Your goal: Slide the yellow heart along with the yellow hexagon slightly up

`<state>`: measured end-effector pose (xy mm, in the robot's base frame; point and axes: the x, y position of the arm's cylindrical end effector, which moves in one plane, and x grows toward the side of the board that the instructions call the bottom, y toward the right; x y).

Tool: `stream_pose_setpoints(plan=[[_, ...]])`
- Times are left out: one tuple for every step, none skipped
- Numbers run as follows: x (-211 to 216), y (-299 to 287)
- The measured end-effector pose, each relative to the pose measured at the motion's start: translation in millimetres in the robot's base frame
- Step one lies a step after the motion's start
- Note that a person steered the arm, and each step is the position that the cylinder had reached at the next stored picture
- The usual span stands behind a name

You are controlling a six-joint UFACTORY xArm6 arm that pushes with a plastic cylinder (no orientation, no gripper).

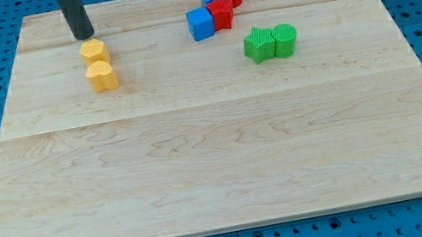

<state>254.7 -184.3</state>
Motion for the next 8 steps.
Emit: stream_pose_setpoints(plan=[[-5,-6],[-5,15],[-3,48],[10,75],[34,79],[61,79],[87,79],[108,80]])
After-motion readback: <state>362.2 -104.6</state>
